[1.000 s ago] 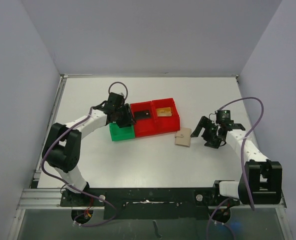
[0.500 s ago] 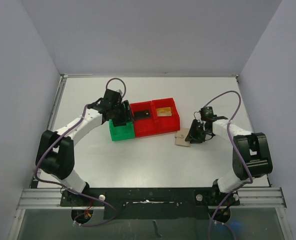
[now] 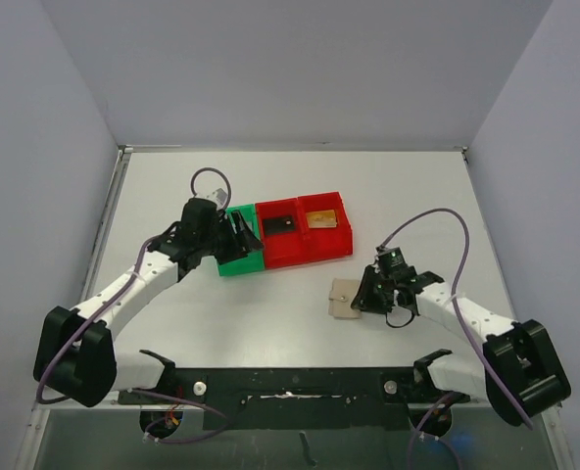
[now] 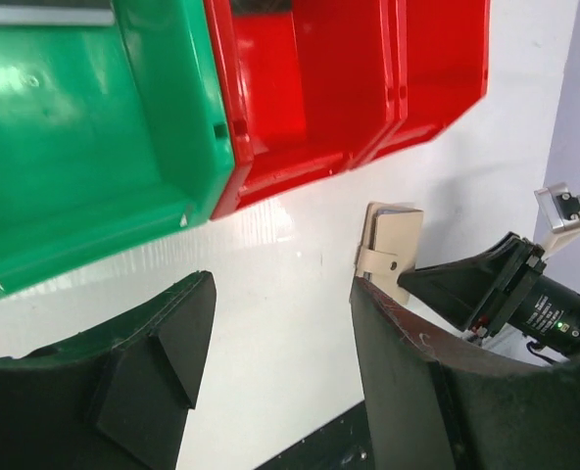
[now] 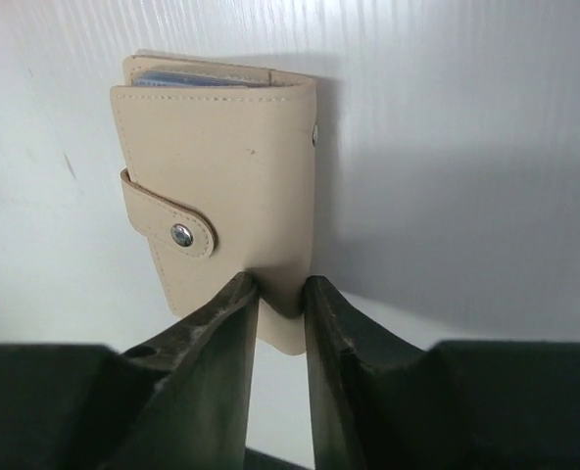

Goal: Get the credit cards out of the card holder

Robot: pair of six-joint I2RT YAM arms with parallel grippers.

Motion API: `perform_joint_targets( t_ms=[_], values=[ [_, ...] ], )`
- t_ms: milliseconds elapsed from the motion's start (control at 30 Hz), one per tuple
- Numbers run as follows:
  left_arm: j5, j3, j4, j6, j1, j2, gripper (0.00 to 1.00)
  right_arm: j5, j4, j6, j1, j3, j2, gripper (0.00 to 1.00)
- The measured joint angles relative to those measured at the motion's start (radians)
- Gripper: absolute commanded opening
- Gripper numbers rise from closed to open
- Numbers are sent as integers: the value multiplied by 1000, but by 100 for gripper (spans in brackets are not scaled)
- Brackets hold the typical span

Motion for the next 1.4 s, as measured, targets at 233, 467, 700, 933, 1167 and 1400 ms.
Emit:
perform_joint_targets(
  t_ms=[233, 467, 700, 933, 1167, 1400],
  values=[
    [-7, -63, 42, -31, -99, -74, 56, -71, -81, 0, 15, -107, -288, 73],
    [-84, -64, 79, -41, -288, -85, 59, -82, -118, -13, -137, -19, -354, 72],
    [-170, -45, 104, -48, -395, -18, 60, -29, -42, 16, -158, -61, -269, 71],
    [-209, 5, 103, -41, -470, 80, 59, -111, 90, 45, -158, -137, -179, 59],
    [-216, 24, 96, -42, -496, 141, 58, -185, 241, 92, -117, -202, -151, 48],
    [-236, 24, 83, -55, -546, 153, 58, -180, 282, 137, -1, -237, -169, 42]
  ],
)
